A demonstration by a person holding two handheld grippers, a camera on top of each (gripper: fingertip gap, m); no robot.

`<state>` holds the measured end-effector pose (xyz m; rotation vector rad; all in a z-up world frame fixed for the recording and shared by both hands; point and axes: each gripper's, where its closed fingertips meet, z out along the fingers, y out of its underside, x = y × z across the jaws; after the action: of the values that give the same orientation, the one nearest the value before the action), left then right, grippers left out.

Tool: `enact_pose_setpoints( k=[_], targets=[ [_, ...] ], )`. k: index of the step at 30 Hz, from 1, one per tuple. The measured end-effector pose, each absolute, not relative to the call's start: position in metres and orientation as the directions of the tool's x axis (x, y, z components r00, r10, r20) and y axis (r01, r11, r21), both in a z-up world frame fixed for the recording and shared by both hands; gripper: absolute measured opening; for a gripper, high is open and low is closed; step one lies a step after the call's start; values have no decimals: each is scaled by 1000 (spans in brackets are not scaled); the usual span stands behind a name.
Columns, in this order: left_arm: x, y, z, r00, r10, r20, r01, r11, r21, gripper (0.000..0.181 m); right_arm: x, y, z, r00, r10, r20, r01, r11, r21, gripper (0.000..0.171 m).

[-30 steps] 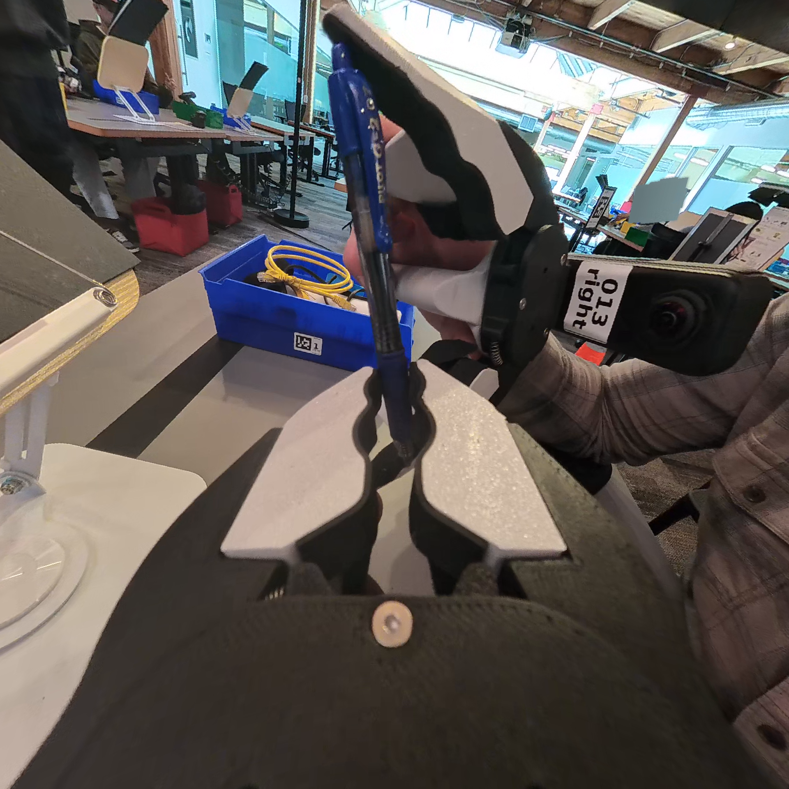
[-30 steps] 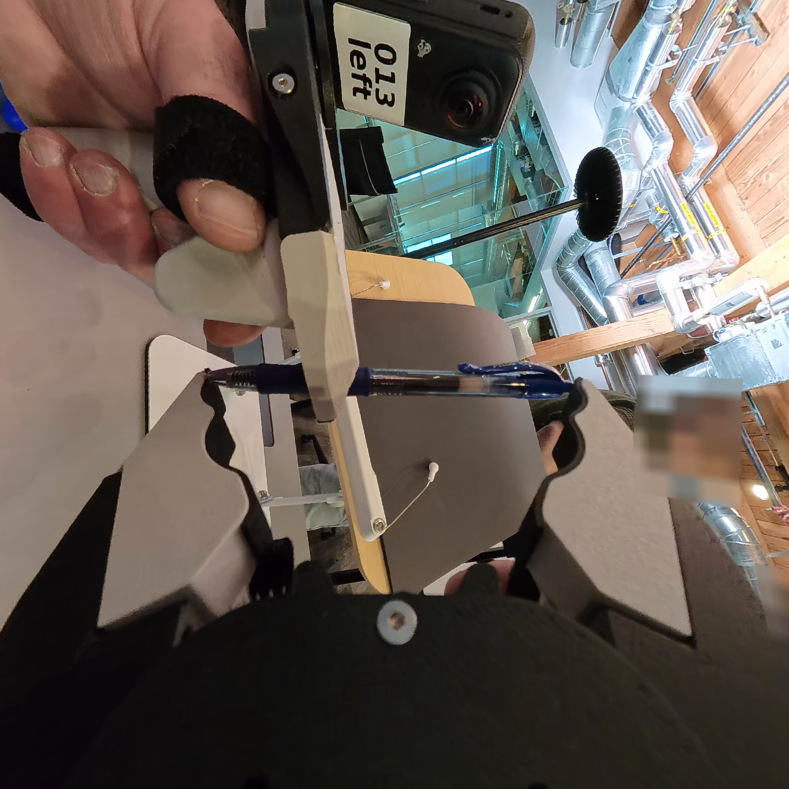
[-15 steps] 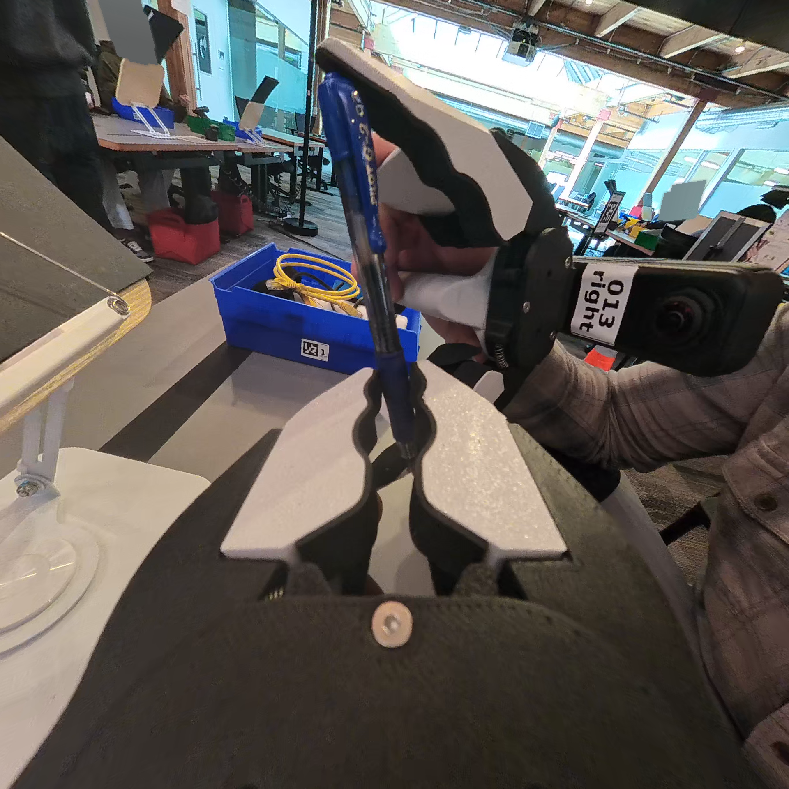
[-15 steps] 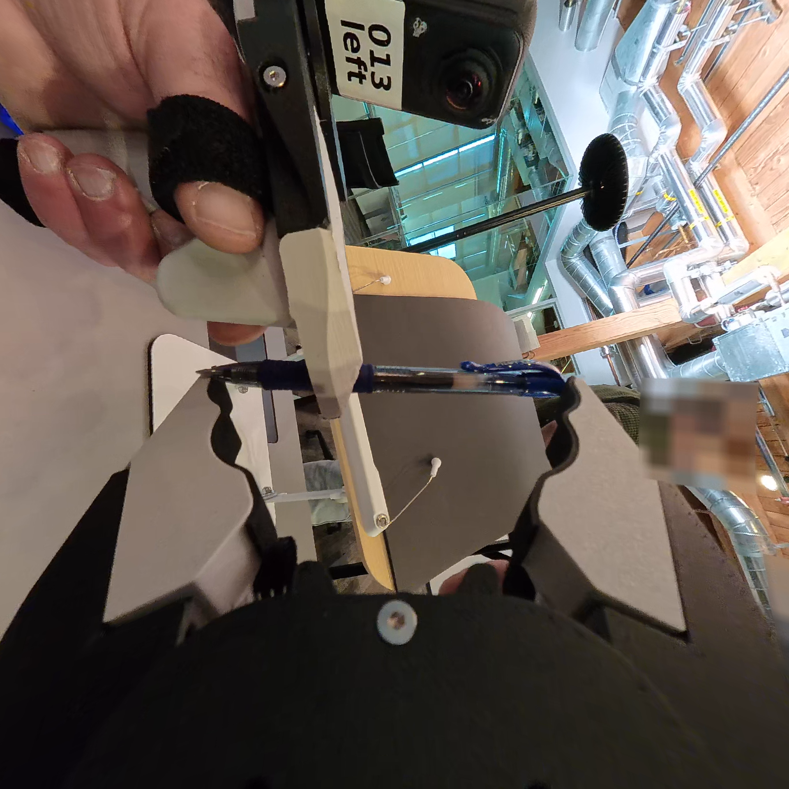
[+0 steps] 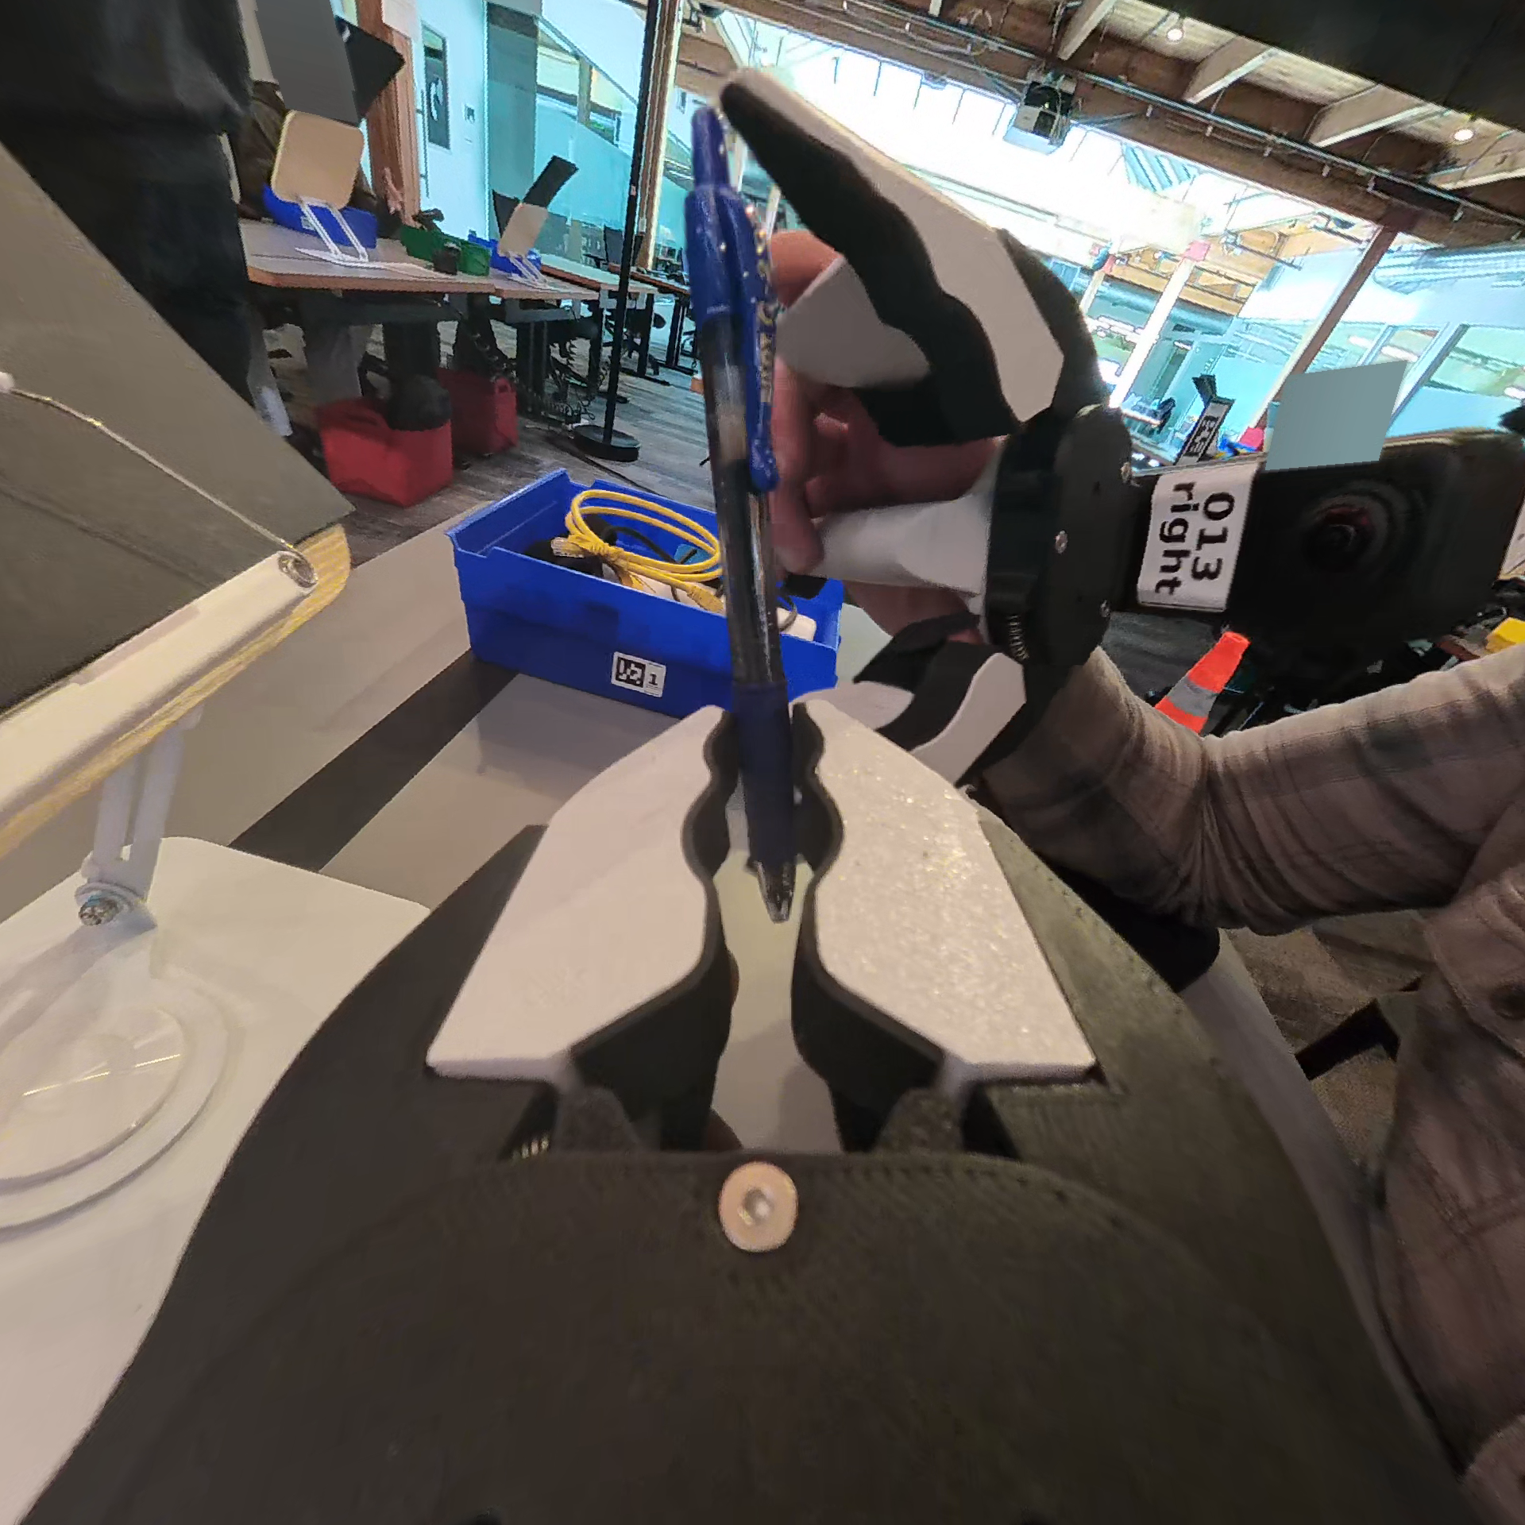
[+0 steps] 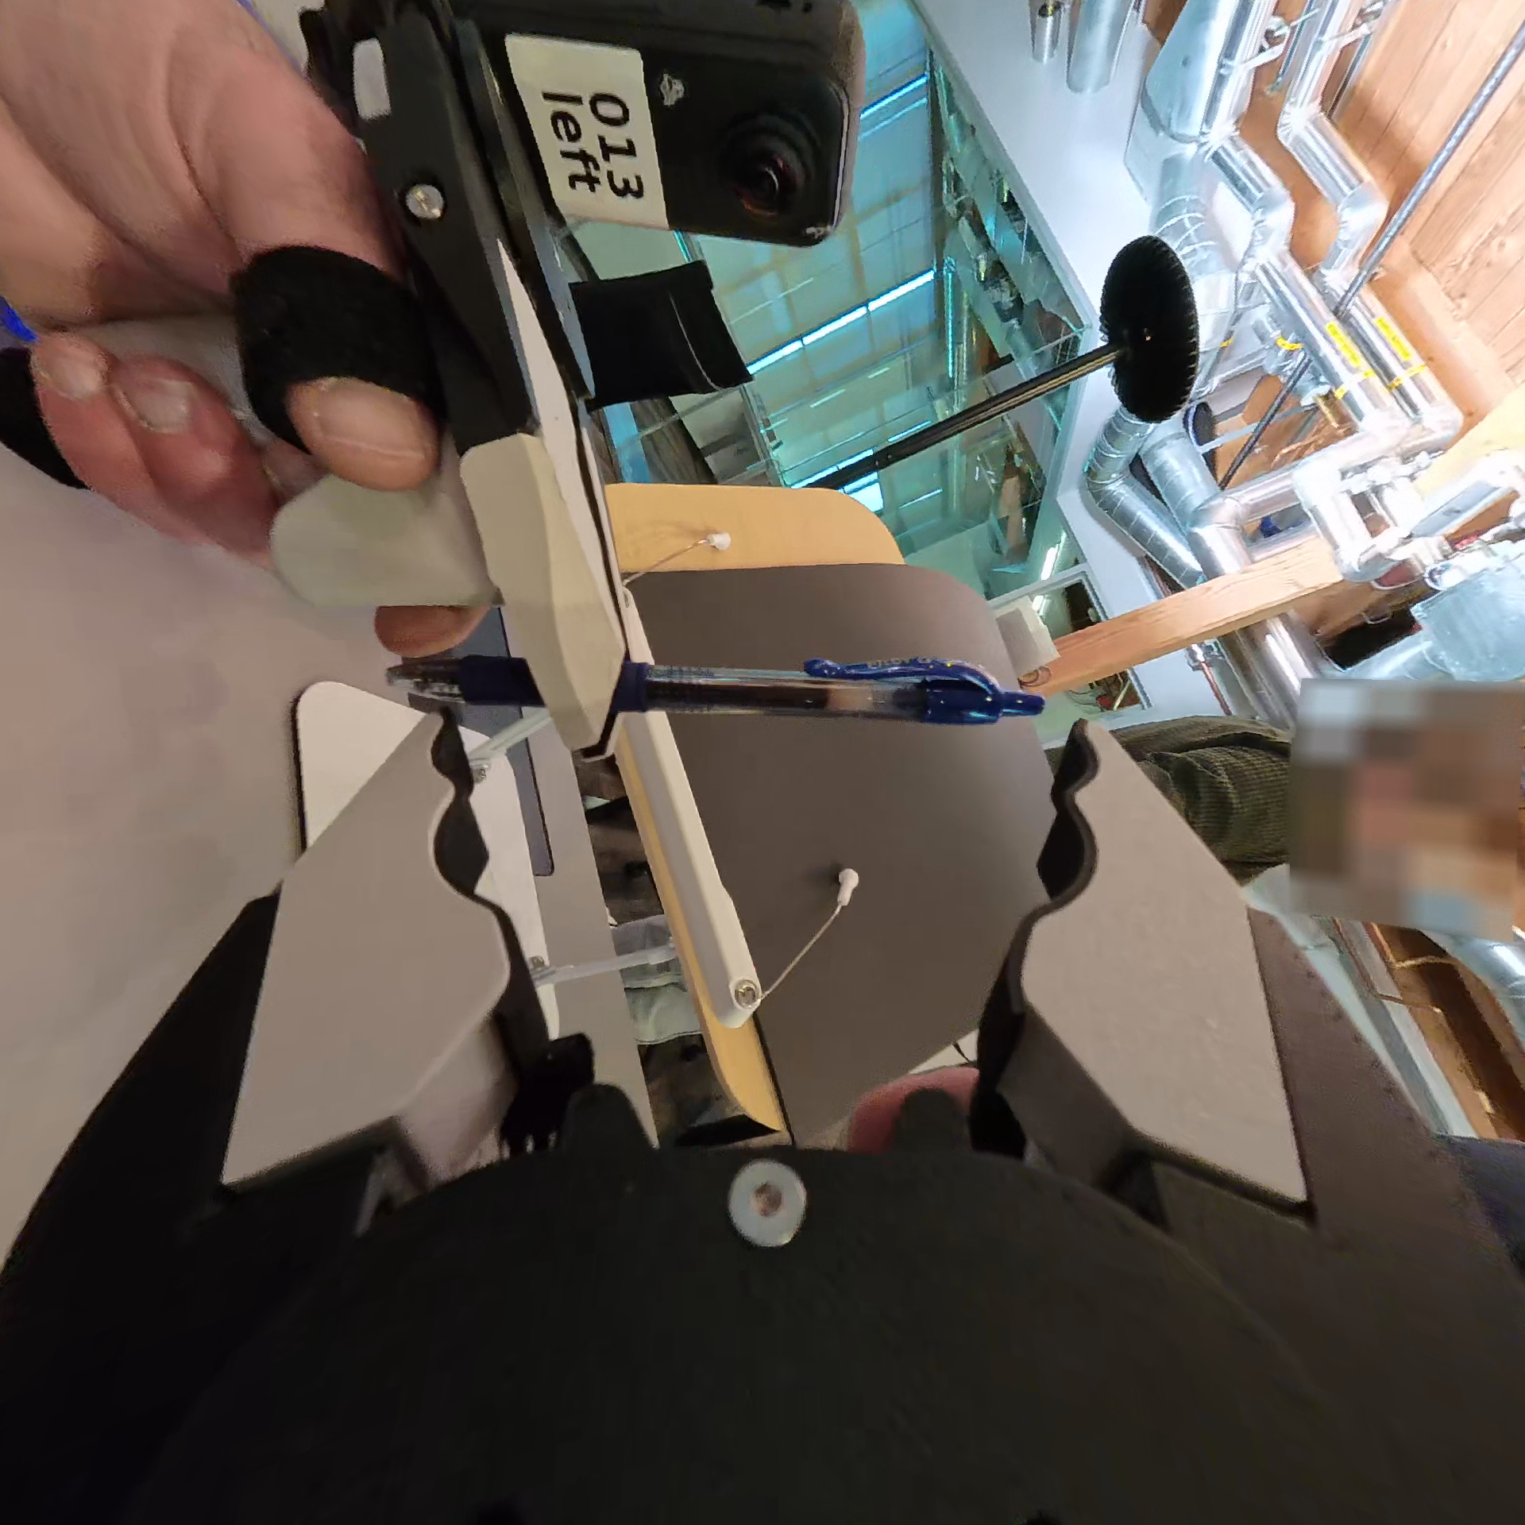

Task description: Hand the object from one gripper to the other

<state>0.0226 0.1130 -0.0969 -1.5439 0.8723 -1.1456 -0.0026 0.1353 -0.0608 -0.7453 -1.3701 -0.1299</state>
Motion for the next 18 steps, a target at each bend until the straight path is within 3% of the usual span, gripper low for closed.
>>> enact_pose_setpoints(
  k=[8, 18],
  targets=[
    [25, 109, -100, 275, -931, 238, -21, -254, -967, 12, -9, 133, -70, 201, 377, 904, 500, 754, -426, 157],
    [25, 110, -106, 295, -934, 202, -65, -231, -971, 12, -4, 128, -69, 188, 427, 885, 478, 747, -462, 137]
  ],
)
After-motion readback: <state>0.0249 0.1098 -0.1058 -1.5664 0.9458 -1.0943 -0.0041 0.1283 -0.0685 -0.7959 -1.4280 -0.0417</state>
